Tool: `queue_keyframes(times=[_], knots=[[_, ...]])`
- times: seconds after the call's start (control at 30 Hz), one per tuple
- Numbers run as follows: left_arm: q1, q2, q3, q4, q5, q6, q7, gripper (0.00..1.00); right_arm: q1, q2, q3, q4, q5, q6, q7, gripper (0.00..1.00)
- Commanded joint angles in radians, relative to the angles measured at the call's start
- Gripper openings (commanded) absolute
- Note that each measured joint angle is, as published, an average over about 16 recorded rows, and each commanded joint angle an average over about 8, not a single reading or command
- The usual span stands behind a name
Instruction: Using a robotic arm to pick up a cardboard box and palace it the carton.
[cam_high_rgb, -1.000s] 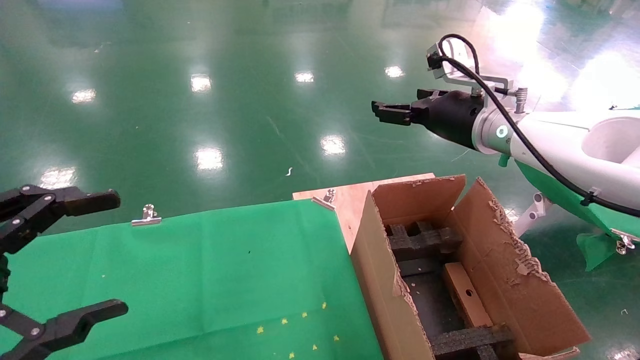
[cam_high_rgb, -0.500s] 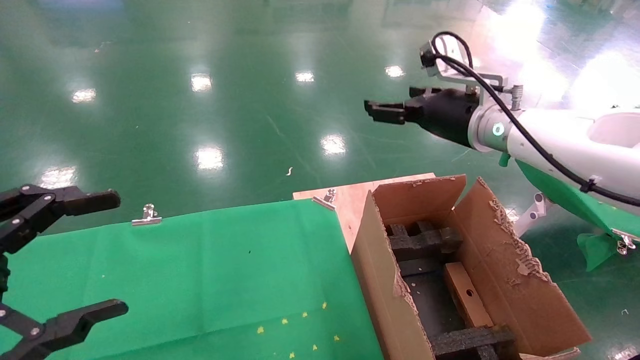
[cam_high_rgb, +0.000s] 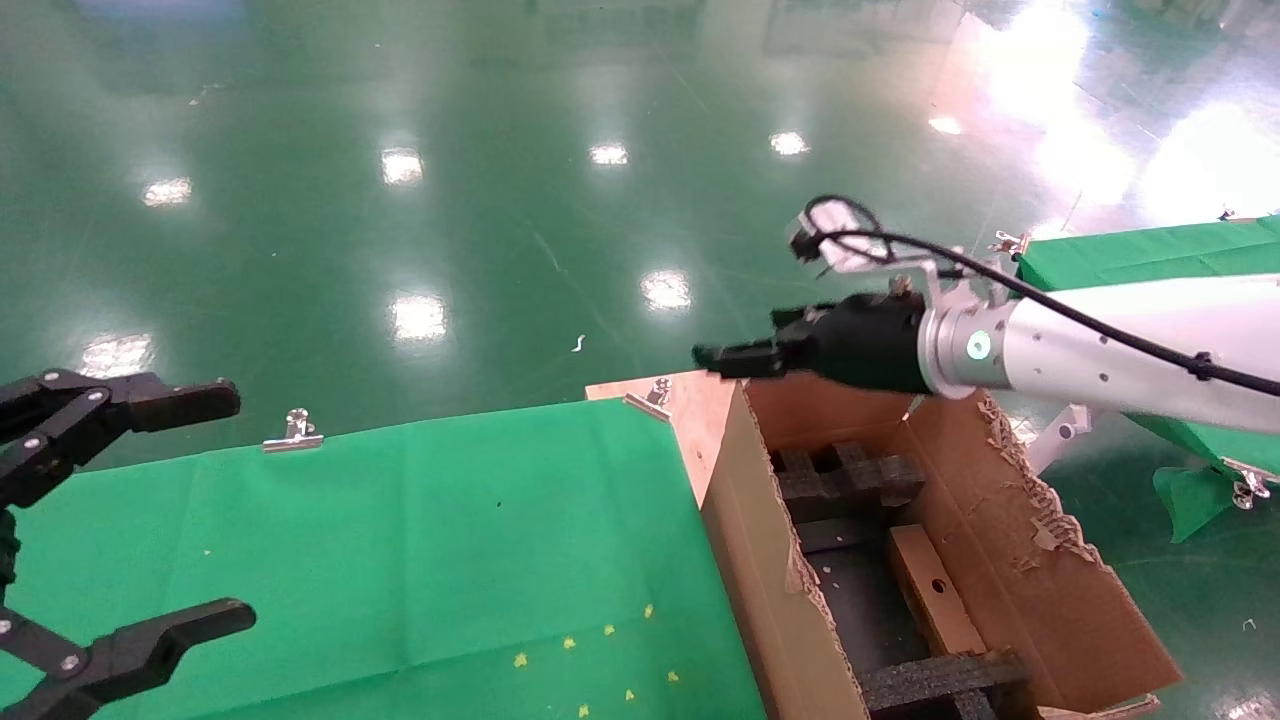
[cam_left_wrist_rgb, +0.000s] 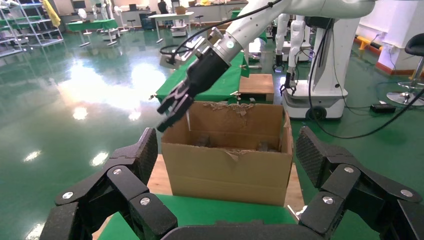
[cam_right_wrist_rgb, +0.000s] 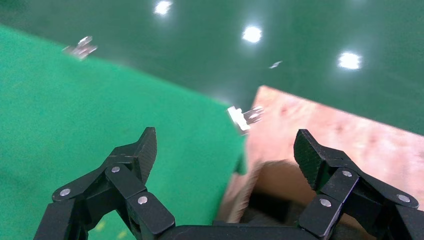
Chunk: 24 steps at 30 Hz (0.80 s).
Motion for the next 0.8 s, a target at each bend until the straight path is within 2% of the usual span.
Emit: queue_keyframes(times=[0.03,0.8], knots=[[0.000,0.000,0.000,0.000,0.000,0.000,0.000,1.00,-0.026,-0.003,0.044,-0.003,0.049,-0.040,-0.065,1.00],[0.000,0.000,0.000,0.000,0.000,0.000,0.000,1.00,-0.322,-0.034,0.557,-0.037,0.622,-0.502,-0.819,1.00]])
